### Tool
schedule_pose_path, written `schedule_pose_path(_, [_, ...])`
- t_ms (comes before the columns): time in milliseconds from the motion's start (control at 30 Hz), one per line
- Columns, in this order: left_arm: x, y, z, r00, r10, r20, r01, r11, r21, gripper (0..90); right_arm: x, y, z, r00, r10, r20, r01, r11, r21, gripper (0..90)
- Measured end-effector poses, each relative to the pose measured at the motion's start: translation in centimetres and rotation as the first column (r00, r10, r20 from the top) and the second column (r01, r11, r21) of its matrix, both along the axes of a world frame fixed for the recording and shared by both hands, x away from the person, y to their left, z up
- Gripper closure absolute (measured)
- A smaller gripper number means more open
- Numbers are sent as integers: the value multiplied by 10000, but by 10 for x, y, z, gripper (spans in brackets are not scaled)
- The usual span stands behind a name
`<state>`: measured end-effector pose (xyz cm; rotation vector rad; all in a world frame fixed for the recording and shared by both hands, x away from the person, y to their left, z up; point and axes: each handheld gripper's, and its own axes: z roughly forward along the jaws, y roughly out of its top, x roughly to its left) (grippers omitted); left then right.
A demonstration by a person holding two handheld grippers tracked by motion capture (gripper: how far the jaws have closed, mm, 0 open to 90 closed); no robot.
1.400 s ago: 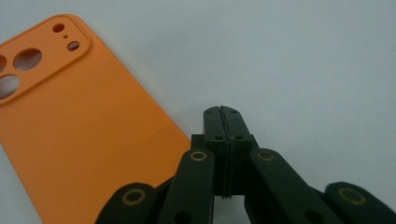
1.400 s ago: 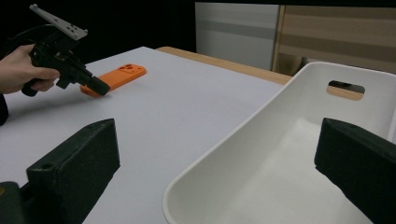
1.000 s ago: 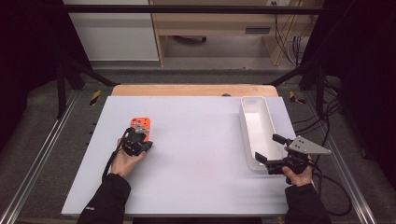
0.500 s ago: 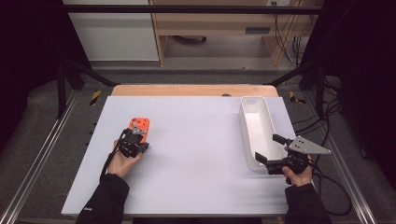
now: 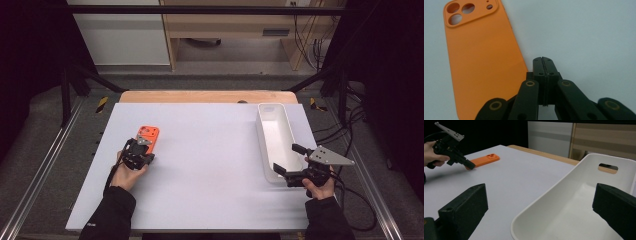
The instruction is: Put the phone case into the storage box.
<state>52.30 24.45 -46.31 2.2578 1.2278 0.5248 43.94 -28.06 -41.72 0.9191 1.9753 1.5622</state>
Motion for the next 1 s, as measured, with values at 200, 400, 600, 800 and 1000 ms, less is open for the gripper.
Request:
schedule_pose_path(200, [0,4,0,10000,70,-42,-70,10000,-57,898,0,0,0,10000,10,10,-10,10000,-9,3])
schedule_pose_path(400, [-2,5,2,10000,-35,59,37,9996,-270,898,0,0,0,10000,30,2,-30,10000,-15,4])
schedule_pose_path(600, [-10,5,13,9992,-249,328,277,9957,-885,897,0,0,0,10000,16,-5,-16,10000,-7,3])
schedule_pose_path(800, [-16,8,26,9968,-394,688,500,9859,-1596,837,0,0,0,10000,13,-10,-13,10000,6,3])
schedule_pose_path(1000, [-22,10,39,9930,-407,1106,626,9773,-2023,723,0,0,0,10000,16,-23,-16,10000,0,3])
